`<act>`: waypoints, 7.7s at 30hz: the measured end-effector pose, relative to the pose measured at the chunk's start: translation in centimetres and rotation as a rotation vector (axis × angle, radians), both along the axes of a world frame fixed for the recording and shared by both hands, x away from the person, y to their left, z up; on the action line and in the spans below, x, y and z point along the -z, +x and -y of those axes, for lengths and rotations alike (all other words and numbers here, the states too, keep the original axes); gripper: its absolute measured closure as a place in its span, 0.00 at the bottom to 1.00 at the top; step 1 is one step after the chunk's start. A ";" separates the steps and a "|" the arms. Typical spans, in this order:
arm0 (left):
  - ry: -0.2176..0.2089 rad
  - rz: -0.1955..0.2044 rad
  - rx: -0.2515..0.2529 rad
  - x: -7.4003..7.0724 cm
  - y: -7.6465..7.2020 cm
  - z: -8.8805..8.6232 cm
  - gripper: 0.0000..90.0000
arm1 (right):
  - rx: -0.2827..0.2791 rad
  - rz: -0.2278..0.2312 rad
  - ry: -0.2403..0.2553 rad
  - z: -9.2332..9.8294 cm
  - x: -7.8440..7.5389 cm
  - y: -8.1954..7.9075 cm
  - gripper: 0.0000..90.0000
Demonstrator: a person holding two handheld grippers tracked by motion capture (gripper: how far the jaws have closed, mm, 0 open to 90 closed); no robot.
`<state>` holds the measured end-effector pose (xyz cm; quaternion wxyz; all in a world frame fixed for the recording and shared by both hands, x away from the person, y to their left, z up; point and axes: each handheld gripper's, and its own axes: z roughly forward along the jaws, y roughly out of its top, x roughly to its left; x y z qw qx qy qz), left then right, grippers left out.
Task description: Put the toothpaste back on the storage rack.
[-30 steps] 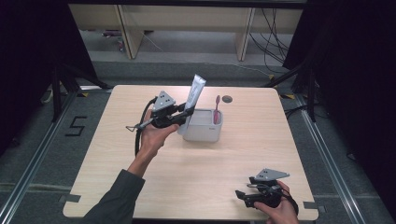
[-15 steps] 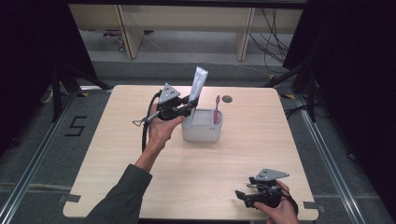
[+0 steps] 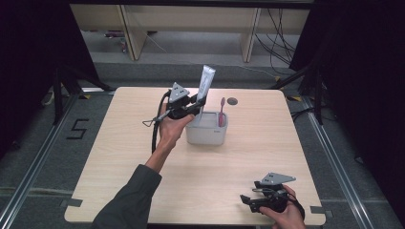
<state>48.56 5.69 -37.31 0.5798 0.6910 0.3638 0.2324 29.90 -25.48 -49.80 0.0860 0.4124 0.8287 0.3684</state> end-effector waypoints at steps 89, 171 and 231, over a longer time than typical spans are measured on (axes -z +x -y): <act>0.120 -0.052 -0.002 5.0 0.7 1.2 0.67 | -0.042 -0.008 -0.020 -0.5 0.3 0.0 0.24; 0.116 -0.157 0.033 4.6 -6.5 -7.0 0.28 | -0.011 0.012 0.026 0.1 0.1 0.5 0.24; 0.137 -0.219 0.127 9.9 -12.7 -9.9 0.18 | 0.025 0.017 0.063 0.1 -0.1 0.4 0.24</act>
